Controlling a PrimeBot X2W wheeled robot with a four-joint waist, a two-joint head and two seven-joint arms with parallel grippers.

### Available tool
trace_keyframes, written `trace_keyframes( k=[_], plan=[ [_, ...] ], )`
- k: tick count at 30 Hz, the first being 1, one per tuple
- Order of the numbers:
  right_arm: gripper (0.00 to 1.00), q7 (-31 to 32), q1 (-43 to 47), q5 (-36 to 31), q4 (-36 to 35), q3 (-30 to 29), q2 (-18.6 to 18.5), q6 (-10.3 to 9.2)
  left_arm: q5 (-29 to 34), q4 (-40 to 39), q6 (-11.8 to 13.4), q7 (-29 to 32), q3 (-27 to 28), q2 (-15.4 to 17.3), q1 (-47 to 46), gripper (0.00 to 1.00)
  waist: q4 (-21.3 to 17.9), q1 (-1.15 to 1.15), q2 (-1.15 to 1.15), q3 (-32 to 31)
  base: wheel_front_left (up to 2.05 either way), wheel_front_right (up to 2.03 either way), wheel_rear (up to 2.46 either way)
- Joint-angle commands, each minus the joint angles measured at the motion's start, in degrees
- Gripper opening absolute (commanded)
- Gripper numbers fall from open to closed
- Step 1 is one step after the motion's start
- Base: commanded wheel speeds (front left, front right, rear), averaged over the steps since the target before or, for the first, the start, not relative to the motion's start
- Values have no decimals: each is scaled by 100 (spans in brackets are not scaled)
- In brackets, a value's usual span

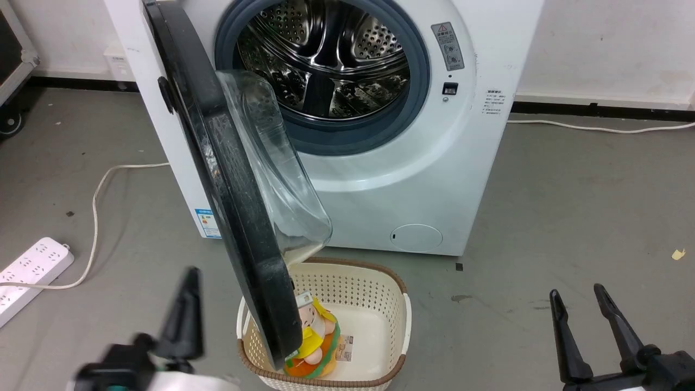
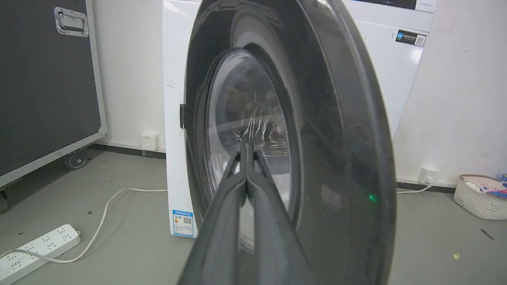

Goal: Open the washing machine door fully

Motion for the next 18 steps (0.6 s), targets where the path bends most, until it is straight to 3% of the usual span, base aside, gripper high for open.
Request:
trace_keyframes(
  k=[1, 5, 11, 14, 18],
  plan=[
    [100, -25, -1, 62, -18, -7, 29, 5, -33, -57, 35, -32, 46, 10, -75, 0, 0, 0, 0, -3, 0, 0, 0],
    [100, -25, -1, -27, 11, 24, 29, 5, -409, -725, 255, -32, 299, 10, -283, 0, -4, 0, 0, -43, 0, 0, 0],
    [100, -25, -10, -20, 54, 21, 29, 5, -401, -1440, 398, -32, 250, 10, -509, 0, -17, 0, 0, -94, 0, 0, 0],
    [100, -25, -34, -31, 63, 50, 29, 5, -572, -1746, 471, -32, 48, 10, -586, 0, -41, 0, 0, -114, 0, 0, 0],
    [100, -25, -61, -45, 59, 74, 29, 5, -270, -1806, 335, -32, -425, 10, -531, 0, -76, 0, 0, -126, 0, 0, 0]
  ],
)
